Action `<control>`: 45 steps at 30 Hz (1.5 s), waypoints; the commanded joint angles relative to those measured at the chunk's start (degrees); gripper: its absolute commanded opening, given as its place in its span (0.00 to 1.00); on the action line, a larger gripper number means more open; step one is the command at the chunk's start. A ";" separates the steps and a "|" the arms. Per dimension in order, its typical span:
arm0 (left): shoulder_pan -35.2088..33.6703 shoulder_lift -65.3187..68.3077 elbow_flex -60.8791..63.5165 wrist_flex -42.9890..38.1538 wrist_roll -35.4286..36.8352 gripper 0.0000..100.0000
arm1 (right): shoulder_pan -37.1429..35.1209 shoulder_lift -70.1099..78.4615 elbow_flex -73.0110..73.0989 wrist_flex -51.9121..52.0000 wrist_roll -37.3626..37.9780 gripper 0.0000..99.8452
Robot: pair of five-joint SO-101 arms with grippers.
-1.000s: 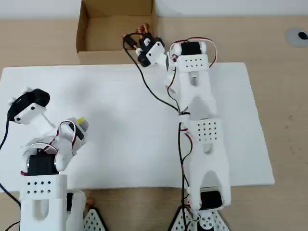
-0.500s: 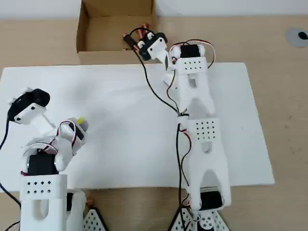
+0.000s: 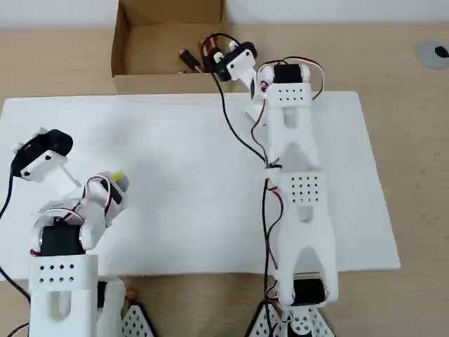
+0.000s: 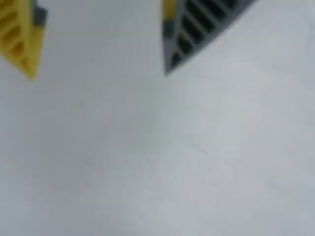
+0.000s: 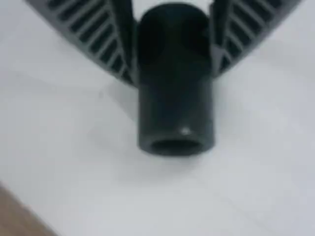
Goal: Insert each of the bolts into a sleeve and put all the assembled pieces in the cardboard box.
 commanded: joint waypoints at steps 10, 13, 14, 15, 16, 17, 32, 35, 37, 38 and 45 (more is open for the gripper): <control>-0.18 -0.48 -0.18 0.00 -0.79 0.19 | -0.40 -15.60 -10.15 9.49 -2.90 0.05; -0.09 -0.48 -0.18 0.35 -5.98 0.19 | -1.89 -21.23 -5.23 9.58 -3.34 0.05; -0.09 -0.48 -0.18 0.44 -8.70 0.19 | -2.07 -23.34 -2.86 9.58 -4.48 0.05; -0.09 -0.48 -0.18 0.53 -11.69 0.19 | -2.24 -25.36 -0.04 9.58 -5.98 0.05; -0.18 -0.40 -0.09 0.62 -14.86 0.18 | -2.51 -27.38 3.12 9.58 -7.38 0.05; -0.18 -0.40 -0.09 1.41 -18.20 0.18 | -2.68 -29.23 6.37 9.58 -8.97 0.05; 3.87 -0.84 -2.64 8.53 -34.37 0.18 | -8.92 -73.63 60.09 0.18 -21.10 0.01; 3.60 -0.84 -2.64 8.53 -34.37 0.18 | -13.41 -89.36 77.23 -8.79 -18.90 0.01; 3.52 -0.84 -2.64 8.53 -34.37 0.18 | -15.52 -100.97 91.03 -15.47 -18.02 0.01; 3.52 -0.84 -2.64 8.53 -34.37 0.18 | -15.87 -106.68 98.33 -19.60 -17.93 0.01; 3.52 -0.92 -1.67 4.66 -28.84 0.18 | -15.60 -138.15 140.09 -57.93 -18.29 0.01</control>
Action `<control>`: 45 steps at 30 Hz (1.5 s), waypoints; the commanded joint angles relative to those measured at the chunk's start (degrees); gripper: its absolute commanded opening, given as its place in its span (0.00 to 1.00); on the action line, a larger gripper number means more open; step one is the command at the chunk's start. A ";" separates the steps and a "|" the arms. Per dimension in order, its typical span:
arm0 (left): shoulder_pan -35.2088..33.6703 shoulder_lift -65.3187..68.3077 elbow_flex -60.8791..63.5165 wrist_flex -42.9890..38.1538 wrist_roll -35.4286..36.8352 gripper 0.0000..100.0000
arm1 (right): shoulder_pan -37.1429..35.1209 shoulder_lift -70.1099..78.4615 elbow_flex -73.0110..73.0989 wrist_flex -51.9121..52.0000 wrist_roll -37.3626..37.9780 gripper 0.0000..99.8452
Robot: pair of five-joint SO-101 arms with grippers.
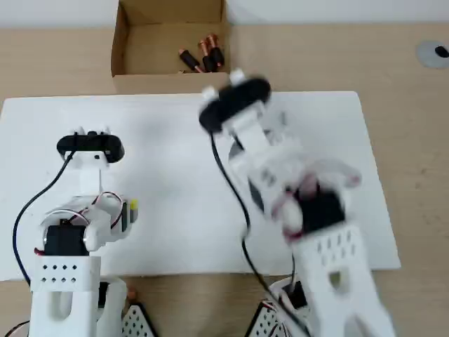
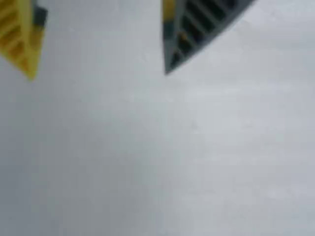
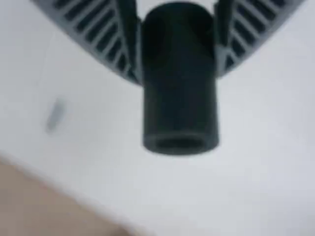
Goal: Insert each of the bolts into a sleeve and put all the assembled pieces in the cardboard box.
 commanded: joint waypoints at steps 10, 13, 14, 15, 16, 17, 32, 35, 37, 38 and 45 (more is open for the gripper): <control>0.70 -0.92 5.45 -12.84 5.10 0.18 | -0.22 -14.29 29.58 -30.15 -3.16 0.01; 0.79 -2.24 2.02 -10.64 5.19 0.16 | -4.00 -15.52 35.56 -38.77 -7.56 0.01; 0.79 -4.00 -0.35 -9.05 5.19 0.14 | -4.53 -16.57 37.76 -42.11 -7.47 0.01; 0.79 -6.29 -2.46 -7.56 5.19 0.11 | -4.70 -18.07 40.04 -45.45 -6.59 0.01; 0.79 -9.01 -4.31 -6.15 5.19 0.09 | -5.67 -19.82 42.24 -48.18 -5.36 0.01; 0.79 -12.09 -5.89 -5.10 5.10 0.07 | -6.99 -21.93 44.53 -50.55 -3.87 0.01; 0.26 -38.99 -11.60 13.54 4.84 0.14 | -11.30 -41.98 49.19 -28.13 -7.38 0.01; 0.26 -39.08 -11.08 15.30 4.84 0.14 | -11.30 -43.30 49.10 -28.04 -9.93 0.01; 0.26 -39.08 -9.93 16.09 4.92 0.14 | -11.21 -43.91 49.01 -27.78 -11.43 0.01; 0.26 -39.08 -8.97 15.91 4.92 0.14 | -11.12 -44.09 49.01 -27.78 -11.87 0.01; 0.26 -39.08 0.70 13.10 5.01 0.14 | -11.03 -43.91 49.01 -27.60 -15.21 0.01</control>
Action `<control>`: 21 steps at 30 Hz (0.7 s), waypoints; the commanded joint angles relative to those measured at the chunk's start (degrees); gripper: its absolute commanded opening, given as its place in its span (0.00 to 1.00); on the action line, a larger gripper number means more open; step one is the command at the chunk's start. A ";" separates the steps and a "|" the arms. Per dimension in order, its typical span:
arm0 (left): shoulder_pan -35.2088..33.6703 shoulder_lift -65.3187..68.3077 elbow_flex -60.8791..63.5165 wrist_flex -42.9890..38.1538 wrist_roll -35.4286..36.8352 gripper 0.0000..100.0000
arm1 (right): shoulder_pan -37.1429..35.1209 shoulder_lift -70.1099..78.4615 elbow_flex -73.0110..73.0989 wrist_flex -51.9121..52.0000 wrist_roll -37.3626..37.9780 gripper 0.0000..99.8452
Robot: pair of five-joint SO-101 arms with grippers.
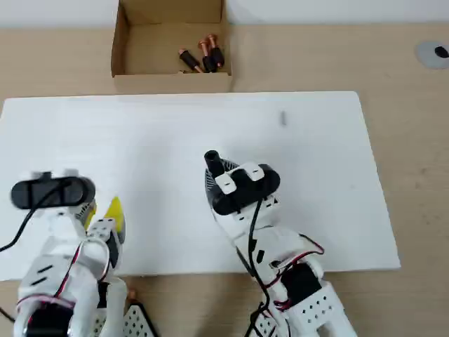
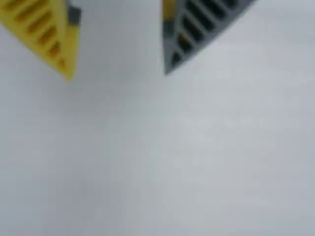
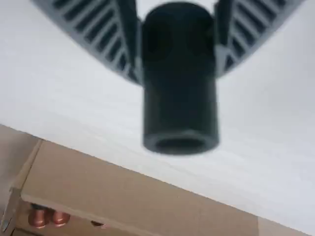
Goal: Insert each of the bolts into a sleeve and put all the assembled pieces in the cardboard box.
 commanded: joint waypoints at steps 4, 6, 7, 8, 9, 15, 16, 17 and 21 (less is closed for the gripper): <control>0.44 -0.31 4.48 -1.41 0.53 0.14 | -0.75 -0.92 -0.13 0.09 -1.58 0.01; 0.44 -0.31 8.26 -1.67 0.53 0.14 | -0.75 -0.92 -0.13 0.09 -1.58 0.01; 0.70 -0.31 10.29 -2.02 0.53 0.14 | -0.84 -0.92 -0.13 0.09 -1.58 0.01; 0.70 -0.31 12.22 -3.25 0.53 0.14 | -0.84 -0.92 -0.13 0.26 -1.58 0.01; 0.44 -0.31 13.89 -4.13 0.53 0.14 | -0.84 -0.92 -0.13 0.88 -1.58 0.01; 0.26 -0.31 20.75 -7.03 0.62 0.14 | -0.84 -0.92 -0.13 8.26 -1.49 0.01; 0.26 -0.31 21.71 -7.74 0.62 0.14 | -0.84 -0.92 -0.13 9.32 -1.49 0.01; 0.53 -0.31 22.68 -8.00 0.62 0.14 | -0.84 -0.92 -0.13 9.93 -1.49 0.01; 0.62 -0.13 25.05 -9.67 0.62 0.14 | -0.84 -1.01 -0.13 9.85 -1.49 0.01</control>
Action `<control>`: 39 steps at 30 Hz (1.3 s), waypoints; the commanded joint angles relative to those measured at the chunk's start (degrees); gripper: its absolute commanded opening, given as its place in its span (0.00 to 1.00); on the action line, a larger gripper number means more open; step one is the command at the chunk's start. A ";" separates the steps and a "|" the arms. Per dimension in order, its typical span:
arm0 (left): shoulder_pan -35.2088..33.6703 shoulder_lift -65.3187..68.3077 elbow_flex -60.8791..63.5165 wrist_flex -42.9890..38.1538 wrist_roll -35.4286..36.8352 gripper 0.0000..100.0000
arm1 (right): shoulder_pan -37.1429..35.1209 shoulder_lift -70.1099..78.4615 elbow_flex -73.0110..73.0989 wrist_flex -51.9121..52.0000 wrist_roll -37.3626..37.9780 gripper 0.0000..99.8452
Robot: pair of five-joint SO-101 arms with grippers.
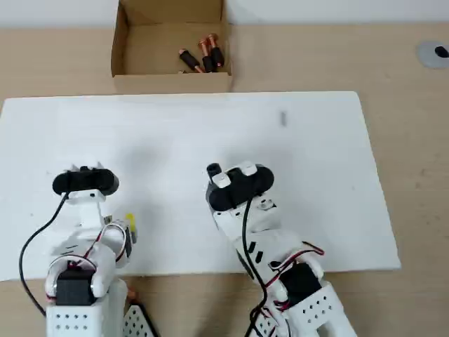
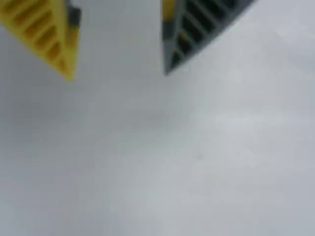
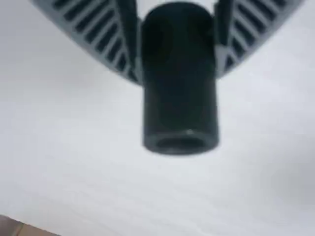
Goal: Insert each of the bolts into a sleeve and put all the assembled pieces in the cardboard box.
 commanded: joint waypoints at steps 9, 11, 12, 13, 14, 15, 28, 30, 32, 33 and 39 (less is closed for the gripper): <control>0.70 -0.31 3.34 -2.99 0.18 0.14 | -0.84 -0.92 -0.13 0.53 -0.44 0.01; 0.62 -0.31 3.34 -2.99 0.26 0.14 | -0.84 -0.92 -0.13 0.53 -0.44 0.01; 0.44 -0.31 3.34 -2.99 0.26 0.14 | -0.84 -0.92 -0.13 0.53 -0.44 0.01; 0.53 -0.31 3.34 -2.99 0.26 0.14 | -0.84 -0.92 -0.13 0.53 -0.35 0.01; 0.70 -0.31 3.34 -2.99 0.18 0.14 | -0.84 -0.92 -0.13 0.70 -0.35 0.01; 0.70 -0.31 3.34 -2.99 0.18 0.14 | -0.84 -0.92 -0.13 1.49 -0.35 0.01; 0.70 -0.31 3.43 -3.16 0.18 0.14 | -0.66 -4.62 -0.31 19.69 -0.35 0.01; 0.70 -0.31 3.43 -3.16 0.18 0.14 | -0.66 -4.88 -0.31 19.87 -0.35 0.01; 0.70 -0.31 3.43 -3.16 0.18 0.14 | -0.66 -5.32 -0.40 20.31 -0.35 0.01; 0.70 -0.31 3.43 -3.16 0.18 0.14 | -0.66 -5.32 -0.40 20.31 -0.35 0.01; 0.70 -0.31 3.43 -3.16 0.18 0.14 | -0.66 -5.32 -0.40 20.31 -0.35 0.01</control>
